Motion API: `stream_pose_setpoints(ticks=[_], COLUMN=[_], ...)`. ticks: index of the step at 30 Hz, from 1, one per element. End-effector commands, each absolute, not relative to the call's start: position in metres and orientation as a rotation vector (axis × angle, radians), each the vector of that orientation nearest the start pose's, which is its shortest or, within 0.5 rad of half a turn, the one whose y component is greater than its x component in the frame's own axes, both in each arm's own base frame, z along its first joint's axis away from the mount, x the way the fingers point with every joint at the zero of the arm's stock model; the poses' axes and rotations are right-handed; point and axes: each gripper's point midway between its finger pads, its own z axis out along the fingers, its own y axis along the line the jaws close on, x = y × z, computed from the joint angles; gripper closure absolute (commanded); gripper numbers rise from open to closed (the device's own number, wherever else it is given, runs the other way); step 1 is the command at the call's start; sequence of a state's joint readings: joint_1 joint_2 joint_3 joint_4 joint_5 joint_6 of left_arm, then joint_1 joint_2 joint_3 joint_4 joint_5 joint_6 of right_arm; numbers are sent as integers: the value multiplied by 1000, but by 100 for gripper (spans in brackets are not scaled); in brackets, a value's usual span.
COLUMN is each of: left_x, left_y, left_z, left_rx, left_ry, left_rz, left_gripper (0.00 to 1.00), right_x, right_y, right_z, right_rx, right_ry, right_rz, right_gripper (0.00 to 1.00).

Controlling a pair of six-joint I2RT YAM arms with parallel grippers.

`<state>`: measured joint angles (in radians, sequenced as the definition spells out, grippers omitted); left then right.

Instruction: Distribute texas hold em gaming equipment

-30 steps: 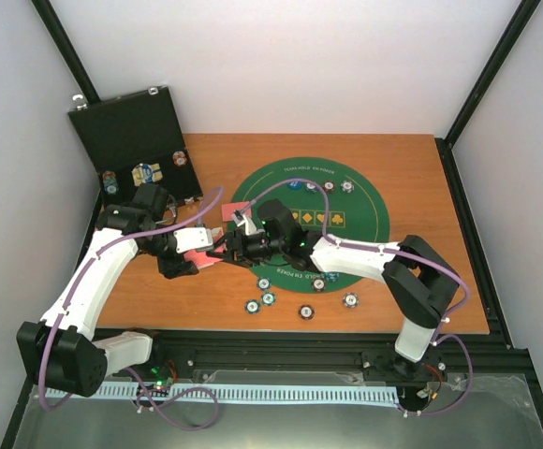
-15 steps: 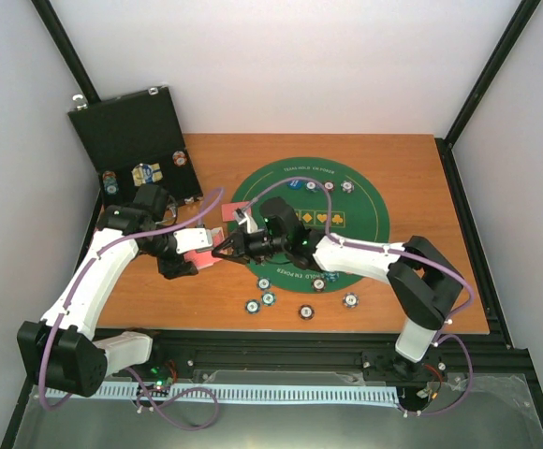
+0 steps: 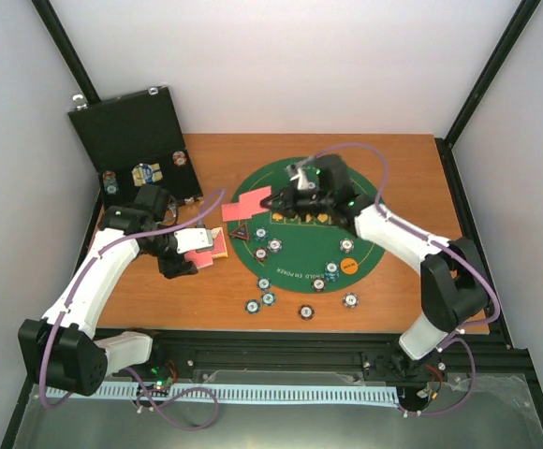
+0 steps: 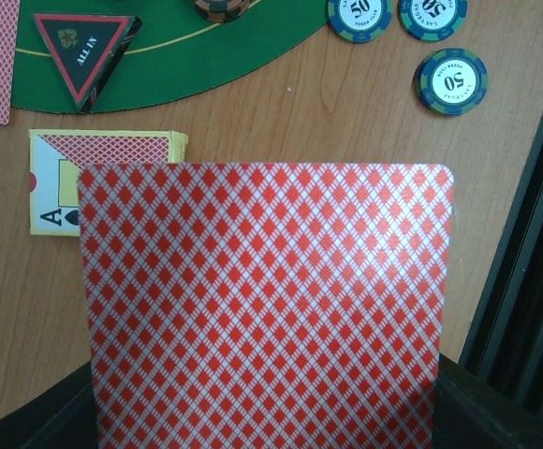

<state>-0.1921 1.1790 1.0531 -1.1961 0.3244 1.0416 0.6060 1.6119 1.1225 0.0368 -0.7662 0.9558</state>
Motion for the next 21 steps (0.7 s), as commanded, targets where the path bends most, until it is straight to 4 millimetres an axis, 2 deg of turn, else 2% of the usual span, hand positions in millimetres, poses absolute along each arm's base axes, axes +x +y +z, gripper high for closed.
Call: stream_pose_setpoints(ticks=[1, 4, 6, 10, 11, 12, 15, 16, 21], left_x=[217, 219, 222, 227, 228, 229, 230, 229, 227], left_y=[-101, -101, -102, -103, -103, -104, -105, -106, -106], left_z=[160, 161, 162, 164, 165, 166, 166, 165, 167], left_rx=[1658, 1651, 1643, 1632, 1629, 1625, 1619, 1619, 1621], left_ry=[2197, 2203, 2208, 2211, 2214, 2215, 2222, 2222, 2223], left_rz=[-273, -270, -273, -276, -279, -279, -297, -303, -313], left_gripper=[68, 68, 69, 69, 69, 69, 69, 69, 69], right_x=[362, 414, 448, 508, 528, 540, 569, 577, 601], right_y=[308, 279, 265, 253, 248, 248, 250, 250, 239], right_z=[232, 224, 210, 173, 175, 167, 145, 131, 93], right_rx=[-125, -55, 5, 71, 65, 71, 91, 115, 229], right_ry=[2361, 2391, 2420, 2476, 2454, 2459, 2467, 2476, 2483], right_rz=[1541, 1463, 1447, 1405, 1392, 1379, 1373, 1376, 1388], right_gripper=[97, 97, 97, 97, 97, 97, 97, 97, 97])
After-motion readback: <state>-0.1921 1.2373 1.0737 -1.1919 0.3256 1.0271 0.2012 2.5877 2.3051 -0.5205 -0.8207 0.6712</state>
